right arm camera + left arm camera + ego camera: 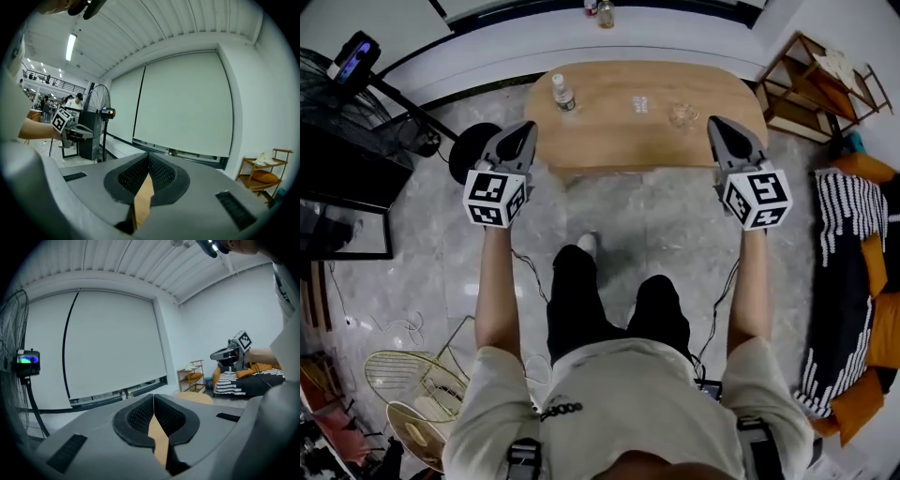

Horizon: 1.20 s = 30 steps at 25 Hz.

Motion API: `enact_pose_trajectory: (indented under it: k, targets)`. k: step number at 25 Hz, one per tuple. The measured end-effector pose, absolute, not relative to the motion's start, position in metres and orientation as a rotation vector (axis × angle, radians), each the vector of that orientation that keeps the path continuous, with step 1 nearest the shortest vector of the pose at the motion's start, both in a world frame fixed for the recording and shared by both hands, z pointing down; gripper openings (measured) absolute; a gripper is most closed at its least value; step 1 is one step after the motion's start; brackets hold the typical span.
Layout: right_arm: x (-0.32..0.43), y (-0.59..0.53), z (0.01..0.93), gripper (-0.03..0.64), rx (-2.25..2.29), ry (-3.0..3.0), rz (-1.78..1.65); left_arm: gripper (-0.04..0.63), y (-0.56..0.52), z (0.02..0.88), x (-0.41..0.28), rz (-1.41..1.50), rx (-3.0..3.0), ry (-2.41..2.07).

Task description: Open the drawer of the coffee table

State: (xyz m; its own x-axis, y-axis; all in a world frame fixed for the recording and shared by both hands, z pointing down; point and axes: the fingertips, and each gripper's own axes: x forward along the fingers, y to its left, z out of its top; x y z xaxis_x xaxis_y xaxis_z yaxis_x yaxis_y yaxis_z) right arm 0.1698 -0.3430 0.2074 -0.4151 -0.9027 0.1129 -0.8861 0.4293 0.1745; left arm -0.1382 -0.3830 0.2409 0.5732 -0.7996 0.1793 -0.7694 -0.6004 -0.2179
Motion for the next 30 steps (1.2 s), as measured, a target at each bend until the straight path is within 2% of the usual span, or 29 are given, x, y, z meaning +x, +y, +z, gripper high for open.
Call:
enact_pose_trajectory:
  k: [11,18,23,24,27,30]
  targets:
    - [0.171,-0.379,0.411,-0.008,1.624,-2.482,-0.148,0.018,-0.433,0.438,-0.175,-0.340,-2.646,1.429]
    - [0.172,-0.372,0.522,-0.008,1.623,-2.502,-0.129,0.018,-0.413,0.537,-0.186,-0.302,-2.596,1.471]
    - [0.176,-0.356,0.569,-0.006,1.590,-2.488,-0.061,0.020,-0.383,0.578,-0.185,-0.349,-2.609,1.510]
    - [0.178,-0.353,0.576,-0.001,1.582,-2.492,-0.038,0.020,-0.379,0.584,-0.184,-0.355,-2.614,1.519]
    - [0.183,-0.347,0.594,0.074,1.548,-2.488,0.000,0.020,-0.372,0.600,-0.181,-0.363,-2.628,1.538]
    - [0.184,-0.346,0.606,0.100,1.532,-2.477,0.016,0.021,-0.371,0.616,-0.178,-0.365,-2.649,1.549]
